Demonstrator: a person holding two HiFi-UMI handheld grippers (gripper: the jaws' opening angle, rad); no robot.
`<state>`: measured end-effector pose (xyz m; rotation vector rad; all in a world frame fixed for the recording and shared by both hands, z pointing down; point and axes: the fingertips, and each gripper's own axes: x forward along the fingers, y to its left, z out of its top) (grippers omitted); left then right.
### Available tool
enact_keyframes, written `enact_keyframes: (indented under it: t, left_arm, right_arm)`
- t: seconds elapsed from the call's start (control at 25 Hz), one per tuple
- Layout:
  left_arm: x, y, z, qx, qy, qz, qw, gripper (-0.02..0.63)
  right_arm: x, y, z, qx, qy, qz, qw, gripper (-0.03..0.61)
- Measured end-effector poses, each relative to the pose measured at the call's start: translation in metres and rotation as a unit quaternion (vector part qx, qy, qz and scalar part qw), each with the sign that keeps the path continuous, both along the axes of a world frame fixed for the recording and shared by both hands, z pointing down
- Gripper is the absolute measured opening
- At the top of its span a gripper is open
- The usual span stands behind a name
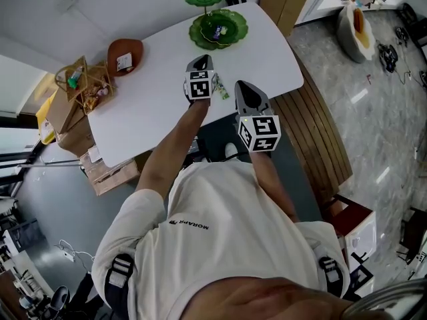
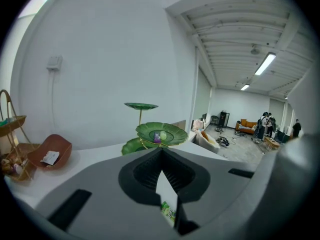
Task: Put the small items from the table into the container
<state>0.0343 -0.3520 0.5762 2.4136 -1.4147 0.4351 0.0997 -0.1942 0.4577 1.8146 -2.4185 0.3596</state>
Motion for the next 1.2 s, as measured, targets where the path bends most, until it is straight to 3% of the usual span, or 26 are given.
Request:
enact_keyframes:
  t: [0.4,0.76,1.2]
  left_arm:
    - [-0.004,0.024,0.012,-0.014,0.008,-0.003,0.9999,0.003]
    - [-0.005,0.039,0.049,-0.062,0.016,-0.030,0.9975,0.003]
    - [0.008,0.063,0.088,-0.109,0.014,-0.033,0.9934,0.003]
  right_arm:
    - [0.001,0.003,0.002,-0.003,0.001,0.005,1.000,0.008]
    - [0.006,0.005,0.009,-0.011,0.001,0.009,1.000,0.008]
    - [0.017,0.009,0.019,-0.022,-0.002,0.019,1.000,0.008]
